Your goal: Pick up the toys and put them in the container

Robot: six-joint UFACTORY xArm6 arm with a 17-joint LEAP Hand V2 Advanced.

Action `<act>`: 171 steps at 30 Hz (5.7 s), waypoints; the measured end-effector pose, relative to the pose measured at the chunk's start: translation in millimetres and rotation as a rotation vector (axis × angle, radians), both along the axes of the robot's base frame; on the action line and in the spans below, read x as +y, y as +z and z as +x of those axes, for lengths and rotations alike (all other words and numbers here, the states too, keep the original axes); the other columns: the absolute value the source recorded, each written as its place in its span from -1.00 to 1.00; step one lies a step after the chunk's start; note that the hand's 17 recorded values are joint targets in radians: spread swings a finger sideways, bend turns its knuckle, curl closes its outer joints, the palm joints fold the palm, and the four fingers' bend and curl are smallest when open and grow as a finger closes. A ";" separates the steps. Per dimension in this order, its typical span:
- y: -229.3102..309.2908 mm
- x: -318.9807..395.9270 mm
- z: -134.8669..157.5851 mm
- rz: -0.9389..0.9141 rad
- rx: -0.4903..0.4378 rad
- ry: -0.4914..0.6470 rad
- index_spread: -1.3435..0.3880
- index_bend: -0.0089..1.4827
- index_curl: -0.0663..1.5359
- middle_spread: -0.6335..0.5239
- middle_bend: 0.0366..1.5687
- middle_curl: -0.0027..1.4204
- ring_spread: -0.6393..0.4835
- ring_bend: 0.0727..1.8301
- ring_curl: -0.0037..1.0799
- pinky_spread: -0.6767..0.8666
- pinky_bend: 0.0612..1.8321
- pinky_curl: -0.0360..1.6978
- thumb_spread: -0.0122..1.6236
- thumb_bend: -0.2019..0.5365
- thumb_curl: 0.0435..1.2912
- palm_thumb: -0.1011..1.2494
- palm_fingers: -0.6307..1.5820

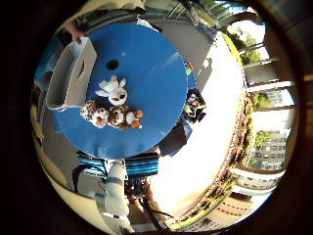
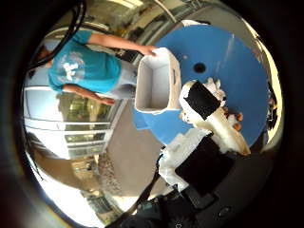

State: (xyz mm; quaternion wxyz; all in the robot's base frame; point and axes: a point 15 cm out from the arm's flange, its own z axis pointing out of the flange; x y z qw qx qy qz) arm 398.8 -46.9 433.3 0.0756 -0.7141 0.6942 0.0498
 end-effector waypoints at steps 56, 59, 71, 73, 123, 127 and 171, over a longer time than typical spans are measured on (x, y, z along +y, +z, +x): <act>-303.9 -88.3 -29.5 -0.358 0.330 0.280 0.30 -0.81 -0.74 -0.12 -0.21 -0.22 0.34 0.06 0.03 0.28 -0.15 -0.56 0.30 -0.49 -0.39 0.32 0.41; -294.1 -91.1 -23.9 -0.385 0.376 0.287 0.16 -0.74 -0.83 -0.21 0.04 -0.03 0.23 0.28 0.23 0.27 0.00 -0.46 0.27 -0.48 -0.34 0.41 0.43; -199.1 -104.3 -26.6 -0.400 0.579 0.236 -0.25 -0.35 -0.94 -0.34 0.32 0.35 0.01 0.40 0.46 0.16 0.48 -0.15 0.26 -0.44 -0.06 0.65 0.48; -179.1 -101.9 -41.0 -0.376 0.626 0.243 -0.29 -0.30 -0.94 -0.35 0.34 0.38 -0.01 0.41 0.48 0.15 0.51 -0.12 0.26 -0.46 -0.02 0.65 0.47; -126.0 315.6 31.1 -0.030 0.194 0.733 -0.03 -0.07 -0.87 0.06 -0.74 -0.09 0.49 -0.42 -0.11 0.33 -0.01 -0.20 0.37 -0.57 -0.09 0.17 -0.72; -112.9 330.3 40.3 0.061 0.121 0.756 -0.01 -0.30 -0.87 0.12 -0.87 -0.24 0.57 -0.55 -0.26 0.39 -0.15 -0.31 0.38 -0.55 -0.18 0.16 -0.62; -251.6 -28.3 57.6 -0.149 0.162 0.255 0.52 -0.79 -0.65 0.24 -0.81 -0.52 0.58 -0.56 -0.37 0.42 -0.33 -0.59 0.38 -0.54 -0.44 0.05 -0.30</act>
